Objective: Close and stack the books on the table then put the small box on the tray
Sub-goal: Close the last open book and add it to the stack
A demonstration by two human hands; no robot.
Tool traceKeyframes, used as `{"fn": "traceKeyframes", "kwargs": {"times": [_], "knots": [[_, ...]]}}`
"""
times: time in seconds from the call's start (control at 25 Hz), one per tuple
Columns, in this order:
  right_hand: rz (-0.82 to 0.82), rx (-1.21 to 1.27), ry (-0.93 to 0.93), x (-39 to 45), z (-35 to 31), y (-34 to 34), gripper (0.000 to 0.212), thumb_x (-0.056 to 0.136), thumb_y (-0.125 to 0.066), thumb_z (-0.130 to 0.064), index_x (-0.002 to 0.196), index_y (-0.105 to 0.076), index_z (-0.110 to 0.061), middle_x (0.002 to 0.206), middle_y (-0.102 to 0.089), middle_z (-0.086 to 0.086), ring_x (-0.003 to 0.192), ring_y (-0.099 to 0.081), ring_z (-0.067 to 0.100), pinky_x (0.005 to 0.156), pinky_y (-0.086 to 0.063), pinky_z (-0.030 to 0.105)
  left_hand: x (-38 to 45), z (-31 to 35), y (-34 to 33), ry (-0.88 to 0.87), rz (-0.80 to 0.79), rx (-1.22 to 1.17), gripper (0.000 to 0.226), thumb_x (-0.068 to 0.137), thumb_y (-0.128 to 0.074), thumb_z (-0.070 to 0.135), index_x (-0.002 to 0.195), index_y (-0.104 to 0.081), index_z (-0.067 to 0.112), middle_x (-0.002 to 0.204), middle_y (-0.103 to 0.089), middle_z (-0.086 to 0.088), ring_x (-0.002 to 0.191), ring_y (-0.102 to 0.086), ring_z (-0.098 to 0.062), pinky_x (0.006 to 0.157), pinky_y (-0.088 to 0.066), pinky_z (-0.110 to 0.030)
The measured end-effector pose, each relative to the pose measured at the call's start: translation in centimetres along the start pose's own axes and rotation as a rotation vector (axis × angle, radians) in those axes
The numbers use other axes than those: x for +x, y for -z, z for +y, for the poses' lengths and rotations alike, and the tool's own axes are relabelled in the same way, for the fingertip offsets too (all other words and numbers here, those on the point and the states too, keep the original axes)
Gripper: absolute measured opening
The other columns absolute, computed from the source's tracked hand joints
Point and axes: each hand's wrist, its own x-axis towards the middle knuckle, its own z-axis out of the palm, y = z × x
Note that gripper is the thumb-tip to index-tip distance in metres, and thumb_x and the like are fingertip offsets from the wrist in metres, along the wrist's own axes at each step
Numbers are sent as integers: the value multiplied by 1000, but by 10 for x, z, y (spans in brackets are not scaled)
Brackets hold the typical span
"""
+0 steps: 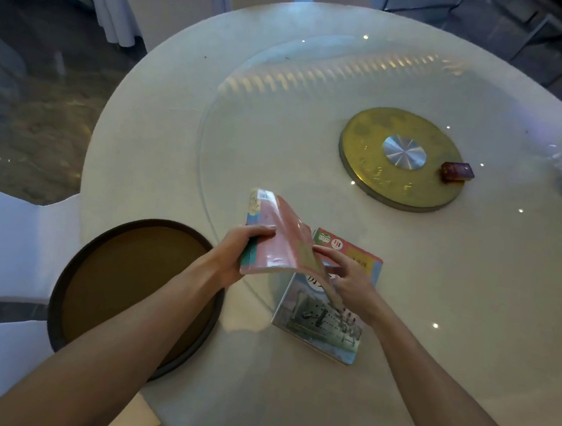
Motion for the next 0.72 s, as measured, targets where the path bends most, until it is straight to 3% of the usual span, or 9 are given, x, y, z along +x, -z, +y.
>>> {"fn": "traceKeyframes", "kwargs": {"times": [0.12, 0.2, 0.28, 0.4, 0.52, 0.64, 0.72], "knots": [[-16, -147, 101, -23, 13, 21, 68, 93, -71, -2, 153, -48, -22, 152, -47, -10, 130, -53, 12, 85, -53, 12, 0, -1, -19, 63, -31, -47, 16, 89, -64, 14, 102, -65, 5, 75, -73, -6, 61, -70, -14, 55, -57, -22], [108, -191, 149, -32, 21, 29, 51, 96, -70, -12, 144, -58, -24, 150, -51, -9, 134, -48, 9, 98, -49, 20, -1, -2, -31, 108, -2, -57, 8, 92, -62, 13, 91, -66, 5, 66, -70, -5, 51, -67, -11, 48, -54, -19], [275, -135, 176, -39, 23, 36, 26, 101, -63, -18, 121, -70, -33, 134, -66, -4, 120, -59, 9, 94, -51, 23, -1, -2, -44, 143, -36, -89, 19, 94, -59, 17, 97, -67, 1, 79, -74, -12, 67, -72, -18, 62, -60, -24], [374, 152, 92, -47, 14, 46, 22, 102, -59, -18, 102, -72, -36, 107, -76, -1, 92, -70, 8, 77, -52, 17, 8, -6, -57, 170, -21, 36, 48, 97, -47, 40, 117, -66, 1, 114, -69, -20, 102, -67, -30, 95, -54, -40], [394, 275, 62, -56, 10, 57, 21, 102, -59, -16, 98, -71, -32, 94, -74, -8, 80, -71, -1, 69, -55, 18, 10, -8, -73, 241, 124, 328, 79, 92, -35, 72, 120, -62, 3, 106, -66, -14, 102, -63, -27, 94, -51, -40], [399, 275, 37, -59, 16, 64, 17, 102, -60, -23, 100, -73, -34, 96, -77, -7, 88, -72, 10, 78, -58, 30, 8, -12, -82, 173, 205, 526, 75, 94, -30, 72, 127, -57, 11, 120, -54, -8, 124, -52, -30, 105, -43, -45], [393, 300, 14, -62, 22, 65, 16, 102, -62, -25, 98, -75, -32, 90, -78, -11, 86, -72, 14, 76, -58, 30, 11, -16, -84, 93, 194, 487, 63, 100, -28, 64, 129, -58, 17, 129, -60, -7, 124, -54, -27, 110, -40, -48]]}}
